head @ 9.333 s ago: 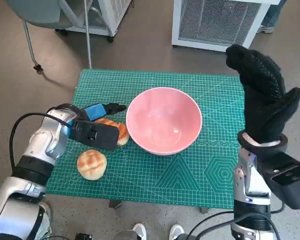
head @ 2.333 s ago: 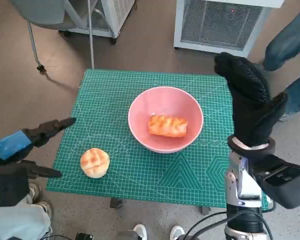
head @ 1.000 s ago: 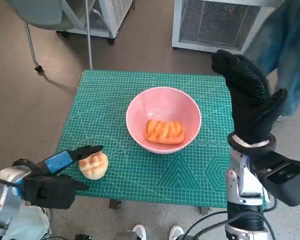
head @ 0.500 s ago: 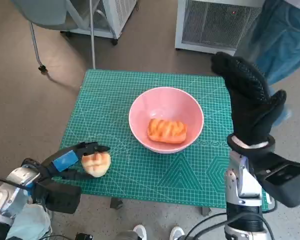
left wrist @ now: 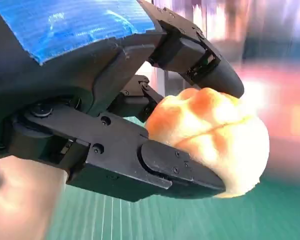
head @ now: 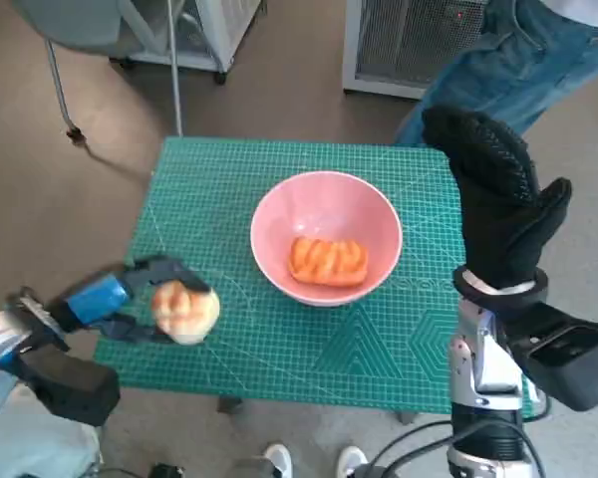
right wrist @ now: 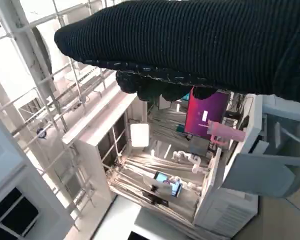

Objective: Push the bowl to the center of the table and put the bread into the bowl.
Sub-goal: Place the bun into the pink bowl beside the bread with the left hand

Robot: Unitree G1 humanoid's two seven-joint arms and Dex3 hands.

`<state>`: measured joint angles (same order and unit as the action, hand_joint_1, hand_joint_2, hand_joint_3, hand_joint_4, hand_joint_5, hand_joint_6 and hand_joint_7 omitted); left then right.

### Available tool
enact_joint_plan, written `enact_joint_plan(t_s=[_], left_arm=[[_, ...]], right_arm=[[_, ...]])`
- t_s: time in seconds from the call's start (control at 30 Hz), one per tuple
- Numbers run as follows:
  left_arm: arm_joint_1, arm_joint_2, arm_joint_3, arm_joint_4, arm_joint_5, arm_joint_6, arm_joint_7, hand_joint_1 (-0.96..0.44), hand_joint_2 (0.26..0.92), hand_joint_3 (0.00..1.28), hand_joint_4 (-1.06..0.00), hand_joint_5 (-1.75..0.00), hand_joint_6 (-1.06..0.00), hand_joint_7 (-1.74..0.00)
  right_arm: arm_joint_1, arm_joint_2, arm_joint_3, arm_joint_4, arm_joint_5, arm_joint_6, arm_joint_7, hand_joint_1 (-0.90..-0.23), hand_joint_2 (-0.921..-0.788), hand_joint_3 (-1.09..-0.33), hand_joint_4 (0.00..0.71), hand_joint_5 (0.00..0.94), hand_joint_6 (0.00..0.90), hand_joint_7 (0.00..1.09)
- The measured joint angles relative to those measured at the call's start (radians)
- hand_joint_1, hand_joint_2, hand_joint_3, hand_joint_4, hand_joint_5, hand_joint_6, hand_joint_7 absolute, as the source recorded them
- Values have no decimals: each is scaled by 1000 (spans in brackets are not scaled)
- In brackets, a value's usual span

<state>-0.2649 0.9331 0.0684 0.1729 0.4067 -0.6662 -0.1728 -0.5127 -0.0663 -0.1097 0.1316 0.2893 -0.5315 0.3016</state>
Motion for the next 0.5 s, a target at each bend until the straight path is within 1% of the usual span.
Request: enact_joint_plan(t_s=[0.13,0.23,0.37,0.5], left_arm=[[-69,-27,56,-43,-30,9,46,0,920,73,-664,-1171,-639,-1172],[-122,-74,68,-64,-39,13,84,0,920,70,-670,-1162,-641,-1172],[-196,-166,41,-81,-9,20,141,0,921,66,-676,-1152,-642,-1172],[-263,-261,-28,-82,50,42,167,0,920,73,-673,-1155,-630,-1185]], right_arm=[[0,-1,-2,8,0,-1,0,-606,-921,-763,267,69,-1,740],[-1,-2,-2,16,0,-3,2,-605,-921,-763,266,70,-1,740],[-6,-3,-2,30,1,-6,5,-605,-921,-764,265,71,-1,739],[-16,-3,-2,44,3,-9,11,-600,-921,-764,268,74,-1,738]])
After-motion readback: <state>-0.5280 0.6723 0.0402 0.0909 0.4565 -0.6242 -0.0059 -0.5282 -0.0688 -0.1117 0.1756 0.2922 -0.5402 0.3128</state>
